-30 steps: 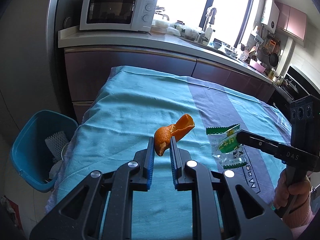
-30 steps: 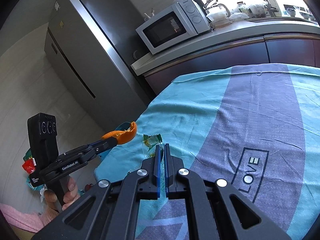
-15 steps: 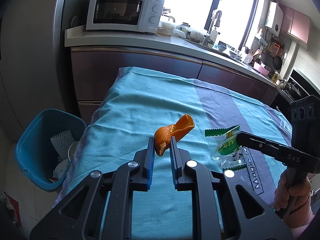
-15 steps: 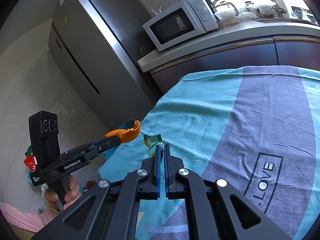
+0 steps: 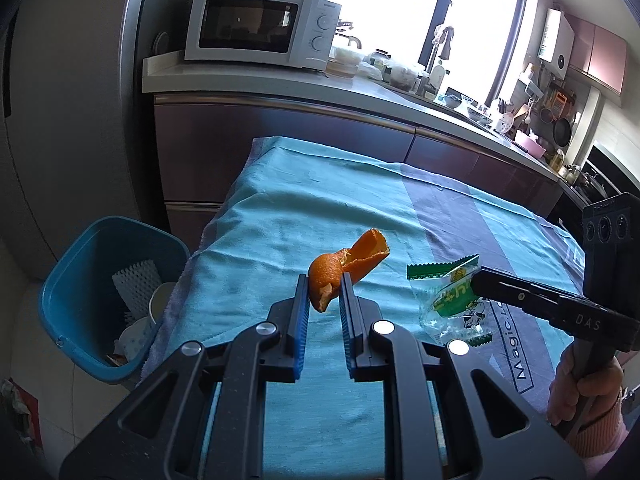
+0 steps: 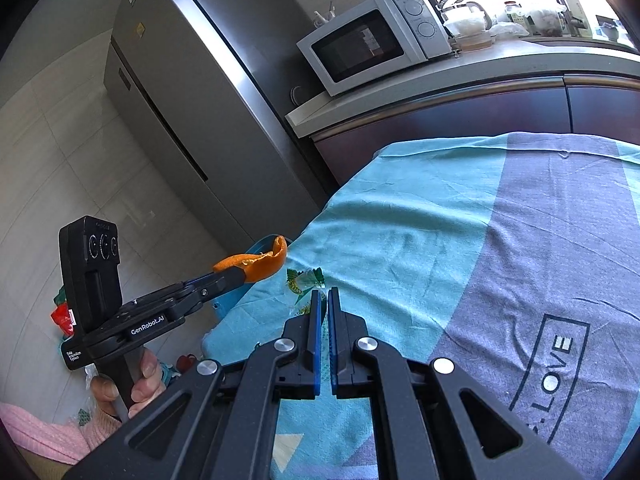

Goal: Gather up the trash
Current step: 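Lift the orange peel and wrapper and carry them over the teal bin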

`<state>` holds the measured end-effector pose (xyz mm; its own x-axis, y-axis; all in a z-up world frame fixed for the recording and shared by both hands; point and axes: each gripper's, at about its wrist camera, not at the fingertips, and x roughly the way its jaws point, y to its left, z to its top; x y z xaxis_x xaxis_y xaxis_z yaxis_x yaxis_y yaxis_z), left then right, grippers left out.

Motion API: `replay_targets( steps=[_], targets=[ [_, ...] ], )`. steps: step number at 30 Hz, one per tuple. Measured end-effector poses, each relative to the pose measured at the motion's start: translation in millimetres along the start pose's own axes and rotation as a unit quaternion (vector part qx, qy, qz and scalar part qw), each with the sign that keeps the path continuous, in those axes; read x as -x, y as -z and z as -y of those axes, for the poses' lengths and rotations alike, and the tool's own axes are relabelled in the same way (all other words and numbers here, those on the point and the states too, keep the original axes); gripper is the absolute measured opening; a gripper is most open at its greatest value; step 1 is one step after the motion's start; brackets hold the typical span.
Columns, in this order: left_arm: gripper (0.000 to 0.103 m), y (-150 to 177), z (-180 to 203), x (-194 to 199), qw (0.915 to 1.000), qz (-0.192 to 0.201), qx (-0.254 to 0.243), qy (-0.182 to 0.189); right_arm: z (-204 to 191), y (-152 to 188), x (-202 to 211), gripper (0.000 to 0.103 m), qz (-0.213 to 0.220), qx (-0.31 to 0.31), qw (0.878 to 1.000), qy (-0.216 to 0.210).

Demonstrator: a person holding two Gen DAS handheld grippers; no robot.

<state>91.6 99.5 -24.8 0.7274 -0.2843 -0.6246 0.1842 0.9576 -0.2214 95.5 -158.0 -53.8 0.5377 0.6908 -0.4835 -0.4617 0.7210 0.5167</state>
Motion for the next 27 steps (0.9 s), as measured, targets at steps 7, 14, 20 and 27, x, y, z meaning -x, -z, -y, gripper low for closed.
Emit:
replay_targets(
  steps=[7, 14, 20, 27],
  targets=[
    [0.015, 0.9, -7.0, 3.6, 1.0, 0.003, 0.005, -0.007, -6.1, -1.5, -8.2, 0.002, -0.006, 0.004, 1.0, -0.008],
    [0.015, 2.5, -14.7, 7.2, 0.9998, 0.003, 0.011, -0.014, -9.7, -2.3, -13.2, 0.002, -0.011, 0.008, 1.0, -0.012],
    [0.015, 3.1, -18.4, 11.1, 0.9997, 0.005, 0.014, -0.02, -11.6, -3.3, -17.4, 0.002, -0.014, 0.008, 1.0, -0.016],
    [0.015, 4.2, -27.4, 15.6, 0.9993, 0.009, 0.019, -0.03, -16.0, -5.9, -22.4, 0.002, -0.016, 0.014, 1.0, -0.022]
  ],
)
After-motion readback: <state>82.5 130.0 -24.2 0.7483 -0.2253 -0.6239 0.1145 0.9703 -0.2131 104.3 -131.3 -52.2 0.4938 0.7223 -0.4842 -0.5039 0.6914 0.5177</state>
